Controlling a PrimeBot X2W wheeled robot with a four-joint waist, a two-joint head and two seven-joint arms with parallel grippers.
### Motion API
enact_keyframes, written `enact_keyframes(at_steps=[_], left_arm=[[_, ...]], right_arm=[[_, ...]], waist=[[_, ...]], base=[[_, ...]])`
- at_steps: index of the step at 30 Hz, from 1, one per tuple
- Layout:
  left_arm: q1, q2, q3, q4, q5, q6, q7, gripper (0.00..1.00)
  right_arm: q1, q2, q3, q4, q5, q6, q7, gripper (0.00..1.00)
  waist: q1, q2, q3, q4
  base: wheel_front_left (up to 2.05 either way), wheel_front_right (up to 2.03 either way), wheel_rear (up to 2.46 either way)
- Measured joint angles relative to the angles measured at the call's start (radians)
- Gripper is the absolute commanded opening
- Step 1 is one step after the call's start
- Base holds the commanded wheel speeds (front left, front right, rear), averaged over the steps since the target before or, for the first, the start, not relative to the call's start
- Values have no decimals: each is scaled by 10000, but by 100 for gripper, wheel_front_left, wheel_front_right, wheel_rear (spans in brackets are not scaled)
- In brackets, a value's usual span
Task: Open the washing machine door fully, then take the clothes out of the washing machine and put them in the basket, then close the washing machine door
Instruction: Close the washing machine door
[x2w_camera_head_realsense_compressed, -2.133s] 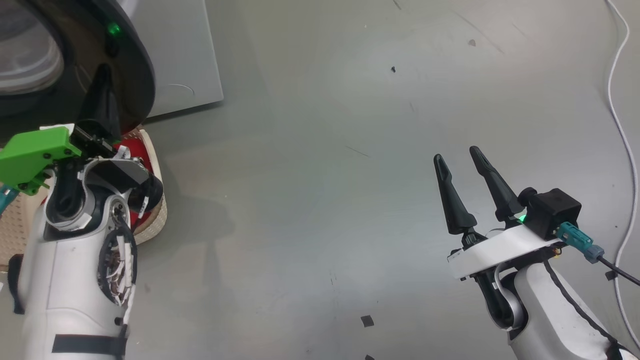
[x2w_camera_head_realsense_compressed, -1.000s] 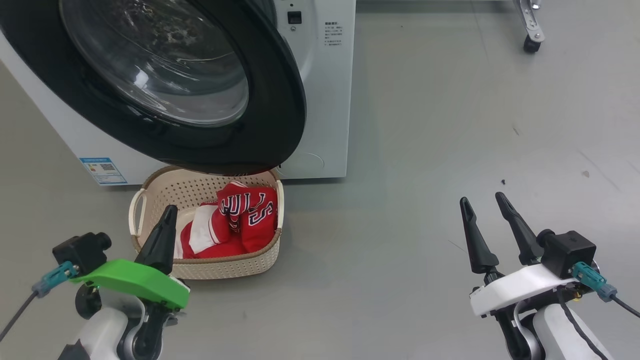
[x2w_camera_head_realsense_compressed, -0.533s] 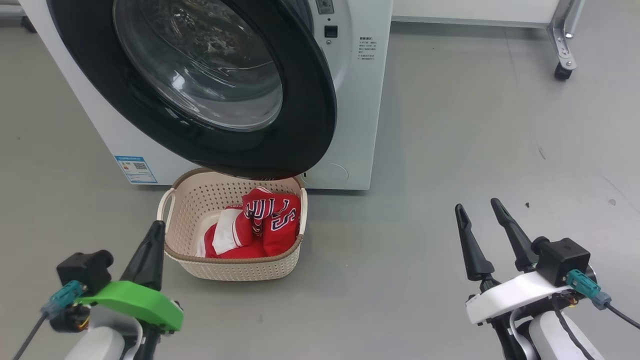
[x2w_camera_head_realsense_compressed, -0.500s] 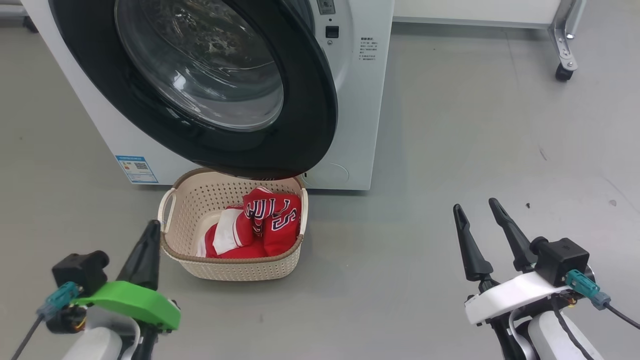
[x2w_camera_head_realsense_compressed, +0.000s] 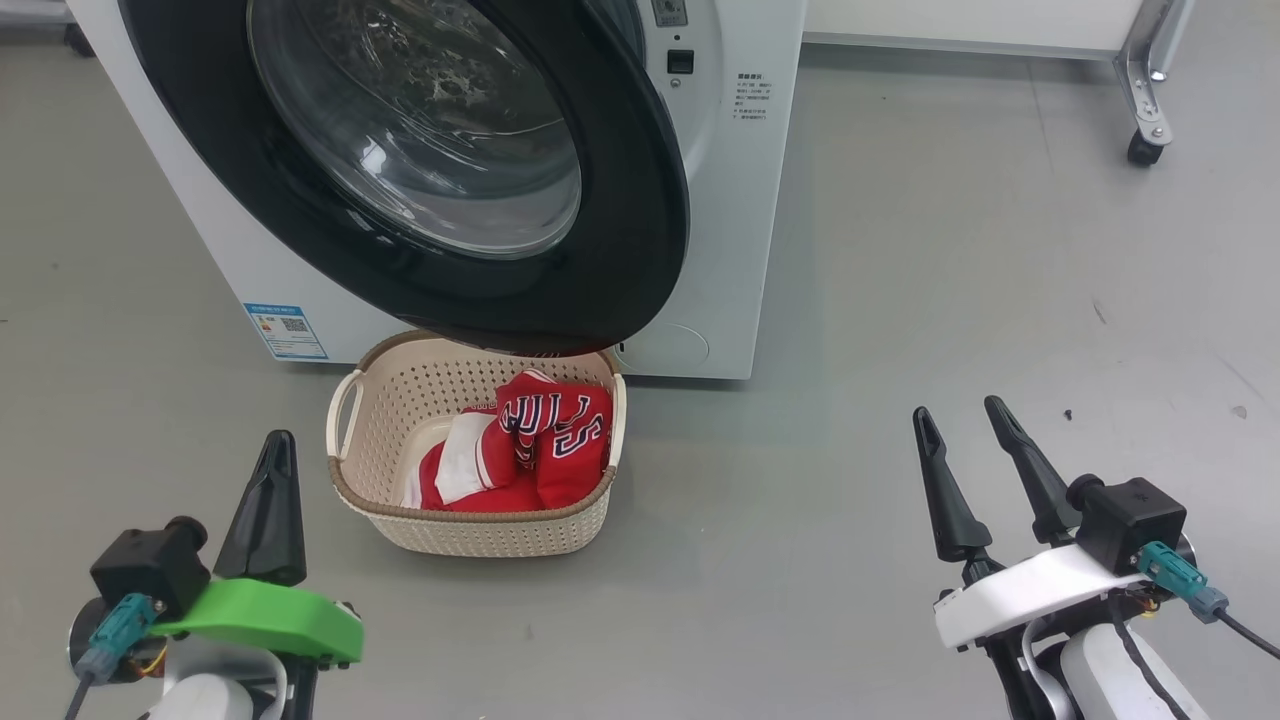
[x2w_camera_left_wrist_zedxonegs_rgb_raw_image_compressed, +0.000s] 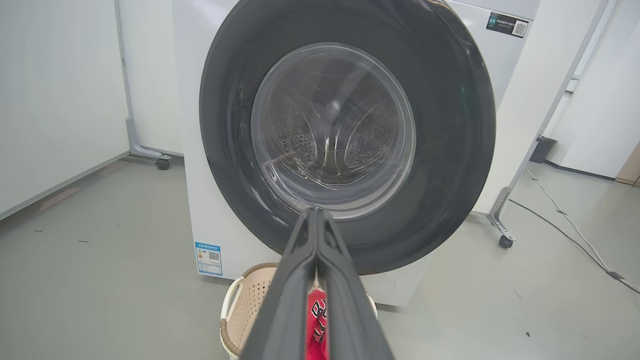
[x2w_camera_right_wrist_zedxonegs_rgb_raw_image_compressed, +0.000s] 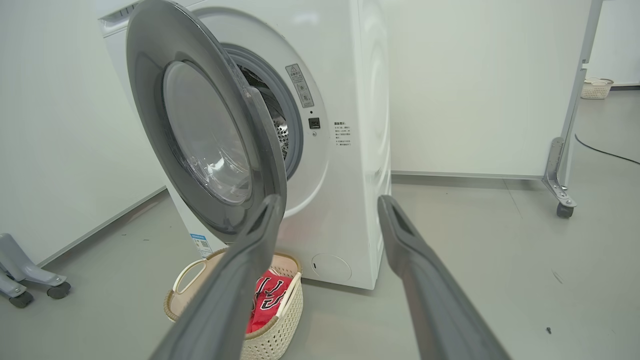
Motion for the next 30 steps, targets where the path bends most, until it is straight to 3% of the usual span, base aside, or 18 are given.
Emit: enact_keyframes(at_steps=[2,3,5,6,7,30], left_arm=[[119,-84,71,-111,140,25,0,0],[181,-132,96,-174,198,50,0,5],[246,-167,94,-221,272,73,0,43],[295,-199,88,-247,384,73,0,95],[348,-238,88,-284,510,73,0,100],[892,-740,203,-575,1461,-107,0,100]], right_arm=[[4,2,0,-21,-2,0,0,100],[4,0,0,-29,-8,0,0,100],[5,0,0,-35,-15,0,0,100],[5,2,0,-35,-15,0,0,100],[6,2,0,-36,-15,0,0,100],[12,63,-125,-84,-104,0,0,100]], waist=[[0,0,7,3],[0,0,14,3],[0,0,21,2],[0,0,28,0],[0,0,34,-3],[0,0,178,-115]], base=[[0,0,0],[0,0,0],[0,0,0],[0,0,0],[0,0,0],[0,0,0]])
